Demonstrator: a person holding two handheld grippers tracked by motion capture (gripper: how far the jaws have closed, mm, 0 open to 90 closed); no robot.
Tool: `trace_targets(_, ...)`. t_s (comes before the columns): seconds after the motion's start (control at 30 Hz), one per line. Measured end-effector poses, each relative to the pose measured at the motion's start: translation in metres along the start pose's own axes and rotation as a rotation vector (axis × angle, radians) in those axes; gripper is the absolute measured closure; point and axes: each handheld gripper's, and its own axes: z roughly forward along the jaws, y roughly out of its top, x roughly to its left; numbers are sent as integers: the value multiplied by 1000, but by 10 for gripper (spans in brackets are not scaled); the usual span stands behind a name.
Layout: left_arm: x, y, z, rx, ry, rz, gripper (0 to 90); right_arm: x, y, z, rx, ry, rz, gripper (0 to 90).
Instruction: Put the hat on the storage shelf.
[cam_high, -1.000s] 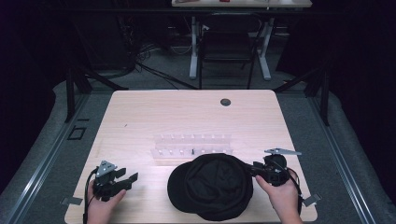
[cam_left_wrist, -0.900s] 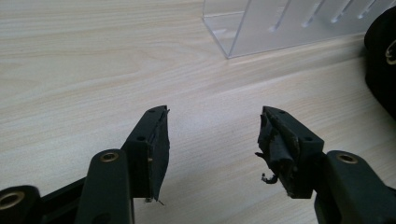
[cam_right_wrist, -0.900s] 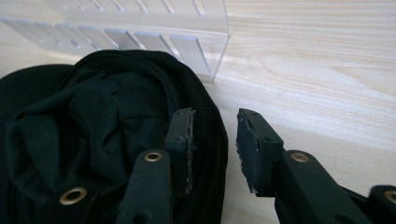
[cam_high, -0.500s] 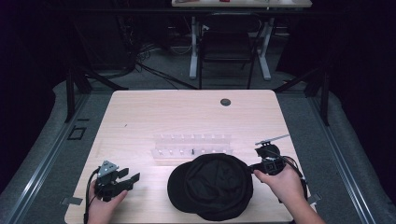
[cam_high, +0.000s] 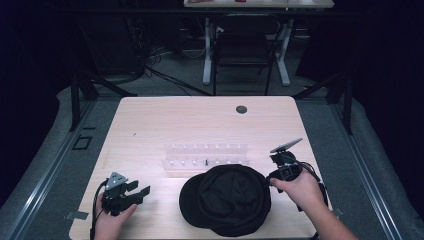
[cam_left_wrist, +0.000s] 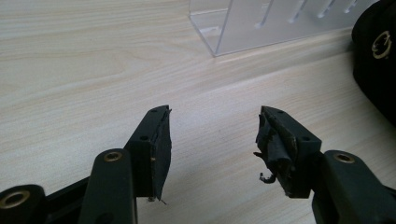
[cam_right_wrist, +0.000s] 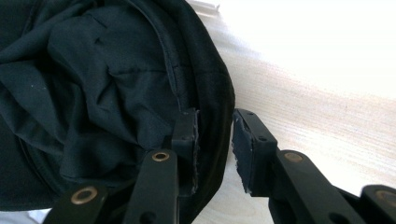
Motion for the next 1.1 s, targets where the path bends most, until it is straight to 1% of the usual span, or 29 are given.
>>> trace_targets(0.03, 0, 0, 0, 1, 0, -1, 445, -1, 1, 0, 23, 5, -9, 702)
trace_targets(0.1, 0, 0, 0, 3, 0, -1, 445, -2, 3, 2, 30, 14, 4, 698)
trace_targets(0.13, 0, 0, 0, 3, 0, -2, 445, -2, 3, 4, 41, 7, 8, 695)
trace_targets(0.17, 0, 0, 0, 4, -1, -2, 445, -2, 4, 4, 62, 7, -4, 695)
trace_targets(0.2, 0, 0, 1, 4, 0, -2, 444, -2, 5, 5, 65, 4, -4, 695)
trace_targets(0.23, 0, 0, 1, 3, 1, -1, 444, -1, 5, 6, 49, 2, 8, 692)
trace_targets(0.27, 0, 0, 1, 5, 0, 0, 444, -1, 6, 6, 71, -3, -13, 691)
trace_targets(0.3, 0, 0, 1, 2, 0, -1, 444, -1, 6, 8, 68, -5, -12, 691)
trace_targets(0.33, 0, 0, 1, 4, -1, -1, 444, 0, 7, 8, 79, -6, -19, 694)
trace_targets(0.37, 0, 0, 1, 4, -1, 0, 444, 0, 7, 10, 78, -9, -13, 698)
trace_targets(0.4, -1, 0, 1, 4, -1, 0, 444, 1, 7, 11, 91, -13, -18, 716)
trace_targets(0.43, 0, 0, 1, 5, -2, 0, 444, 2, 7, 12, 88, -11, -7, 732)
trace_targets(0.47, 0, 0, 1, 5, -2, 0, 444, 2, 8, 13, 94, -15, -6, 742)
trace_targets(0.63, 0, 0, 1, 6, -2, 0, 444, 0, 11, 17, 123, -11, -17, 777)
trace_targets(0.67, 0, 0, 1, 4, 0, 0, 444, 0, 9, 21, 95, 1, 22, 777)
trace_targets(0.7, 0, 0, 1, 4, 0, -1, 444, -1, 10, 20, 119, -4, 12, 773)
trace_targets(0.73, 0, 0, 1, 4, 0, 0, 444, -1, 10, 21, 132, -5, 14, 761)
trace_targets(0.77, 0, 0, 1, 4, 0, 0, 444, -1, 10, 22, 131, -11, 21, 741)
trace_targets(0.8, 0, 0, 2, 5, -1, -1, 444, -2, 10, 23, 144, -19, 11, 739)
trace_targets(0.83, 0, 0, 1, 4, -2, -1, 444, -2, 10, 24, 140, -15, 26, 739)
trace_targets(0.87, 0, 0, 1, 4, -2, -1, 444, -3, 10, 24, 148, -6, 28, 735)
trace_targets(0.9, 0, 0, 1, 3, -3, -1, 444, -5, 10, 23, 170, -11, 18, 735)
trace_targets(0.93, 0, 0, 1, 4, -3, -1, 444, -5, 10, 22, 173, 0, 30, 734)
trace_targets(0.97, 0, 0, 1, 4, -3, 0, 444, -7, 9, 23, 164, 7, 32, 734)
trace_targets(1.0, 0, 0, 2, 5, -3, -1, 444, -7, 7, 26, 133, 27, 63, 736)
trace_targets(1.03, 0, 0, 2, 7, -4, 0, 444, -9, 7, 25, 154, 31, 57, 744)
trace_targets(1.07, 0, 0, 2, 9, -4, 0, 444, -10, 5, 27, 139, 49, 79, 752)
trace_targets(1.1, 0, 0, 2, 9, -4, 1, 444, -11, 5, 27, 151, 47, 72, 759)
